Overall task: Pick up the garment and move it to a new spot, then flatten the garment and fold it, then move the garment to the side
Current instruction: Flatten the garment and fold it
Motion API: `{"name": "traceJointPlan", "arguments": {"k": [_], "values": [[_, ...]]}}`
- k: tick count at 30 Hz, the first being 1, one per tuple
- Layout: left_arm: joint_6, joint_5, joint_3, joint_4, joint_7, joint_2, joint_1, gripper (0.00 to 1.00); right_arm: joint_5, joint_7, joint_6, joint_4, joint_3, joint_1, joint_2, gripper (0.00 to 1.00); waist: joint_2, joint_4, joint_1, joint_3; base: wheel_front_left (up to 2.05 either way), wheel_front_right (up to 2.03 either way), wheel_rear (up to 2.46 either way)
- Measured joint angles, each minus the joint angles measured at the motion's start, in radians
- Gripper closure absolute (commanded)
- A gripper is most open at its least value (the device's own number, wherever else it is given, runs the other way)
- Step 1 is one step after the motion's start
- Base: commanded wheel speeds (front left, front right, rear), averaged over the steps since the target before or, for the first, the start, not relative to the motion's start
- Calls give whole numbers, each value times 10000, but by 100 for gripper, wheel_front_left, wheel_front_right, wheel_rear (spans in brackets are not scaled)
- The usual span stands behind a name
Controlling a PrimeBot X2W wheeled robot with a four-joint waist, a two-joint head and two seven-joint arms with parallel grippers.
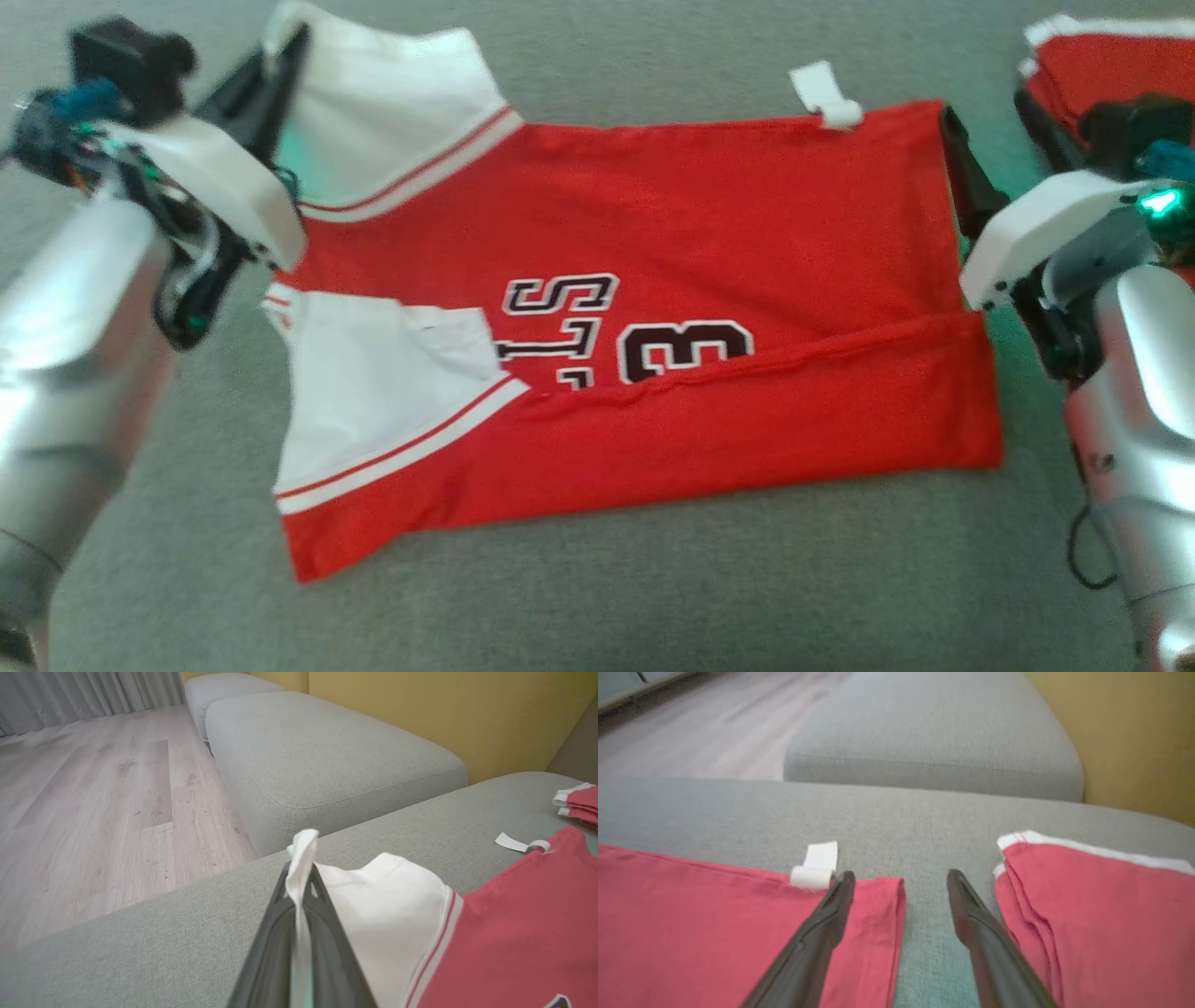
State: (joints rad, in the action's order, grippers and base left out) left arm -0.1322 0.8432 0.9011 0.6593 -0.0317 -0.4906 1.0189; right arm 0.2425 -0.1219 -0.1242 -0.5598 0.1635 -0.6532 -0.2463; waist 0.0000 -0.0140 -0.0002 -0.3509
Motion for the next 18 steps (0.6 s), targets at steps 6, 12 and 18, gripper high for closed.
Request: {"name": "traceJointPlan", "arguments": {"k": [6,12,18], "values": [[0,-263,447,-1003,-46,19,-319,100,410,-545,0,-1411,380,-594,-500,0,0,-668,1,179,0,0,0],[94,-337,713,-1841,144,42,-559,100,744,-656,0,-2573,696,-1327,-694,0,0,-1013,2,0,0,0,0],[123,-334,736,-2190,261,33,-577,100,859,-911,0,-3486,1129,-1865,-836,4,0,-1171,2,-267,0,0,0]]}}
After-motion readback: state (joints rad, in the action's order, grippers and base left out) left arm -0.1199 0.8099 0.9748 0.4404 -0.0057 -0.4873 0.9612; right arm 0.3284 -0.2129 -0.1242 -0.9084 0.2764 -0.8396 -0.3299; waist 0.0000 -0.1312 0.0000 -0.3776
